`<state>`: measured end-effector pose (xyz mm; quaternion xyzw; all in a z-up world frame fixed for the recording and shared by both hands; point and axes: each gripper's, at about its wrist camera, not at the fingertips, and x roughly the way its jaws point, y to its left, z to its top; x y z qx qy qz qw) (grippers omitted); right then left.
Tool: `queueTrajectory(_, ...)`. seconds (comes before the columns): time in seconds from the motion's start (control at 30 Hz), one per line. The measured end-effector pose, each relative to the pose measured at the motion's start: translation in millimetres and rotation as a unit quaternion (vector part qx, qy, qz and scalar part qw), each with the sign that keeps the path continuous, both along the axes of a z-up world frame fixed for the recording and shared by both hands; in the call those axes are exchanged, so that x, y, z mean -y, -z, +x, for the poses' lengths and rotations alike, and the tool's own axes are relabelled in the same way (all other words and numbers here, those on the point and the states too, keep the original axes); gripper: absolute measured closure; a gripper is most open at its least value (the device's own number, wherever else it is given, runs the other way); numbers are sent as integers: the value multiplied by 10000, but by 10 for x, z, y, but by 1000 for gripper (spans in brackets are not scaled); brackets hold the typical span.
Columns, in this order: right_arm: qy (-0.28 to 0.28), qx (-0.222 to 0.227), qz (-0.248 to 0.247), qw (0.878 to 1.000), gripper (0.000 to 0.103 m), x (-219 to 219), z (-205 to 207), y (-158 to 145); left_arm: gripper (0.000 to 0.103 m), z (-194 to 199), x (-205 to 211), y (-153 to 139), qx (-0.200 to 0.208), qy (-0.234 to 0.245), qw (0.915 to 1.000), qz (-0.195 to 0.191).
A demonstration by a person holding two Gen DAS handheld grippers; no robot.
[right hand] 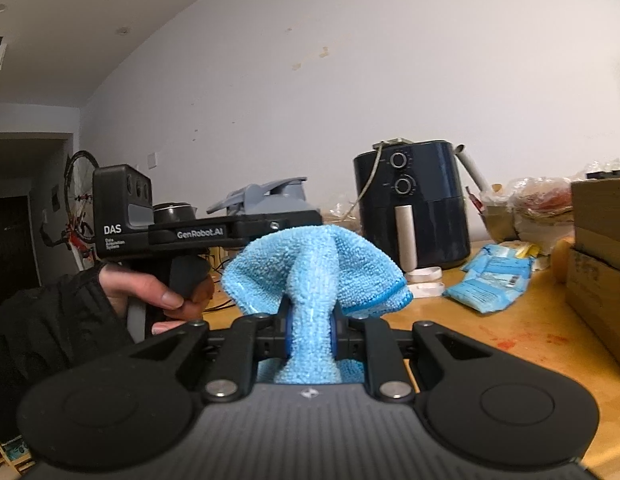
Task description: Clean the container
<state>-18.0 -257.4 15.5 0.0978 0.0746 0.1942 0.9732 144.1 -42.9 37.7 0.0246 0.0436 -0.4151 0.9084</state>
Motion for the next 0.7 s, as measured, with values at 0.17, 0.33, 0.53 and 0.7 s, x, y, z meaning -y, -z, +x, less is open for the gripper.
queueTrajectory(0.17, 126, -81, 50, 9999, 91, 81, -39, 31, 6, -53, -9, -29, 125, -77, 9999, -54)
queueTrajectory(0.33, 167, -153, 112, 9997, 90, 120, -27, 70, 0, -80, 26, -39, -7, -175, 9998, 100)
queueTrajectory(0.53, 123, -198, 91, 9997, 90, 87, -5, 90, 0, -187, 54, -65, 82, -747, 9972, 47)
queueTrajectory(0.7, 123, -240, 124, 9996, 89, 76, 16, 122, 0, -296, 141, -92, 72, -1242, 9922, 73)
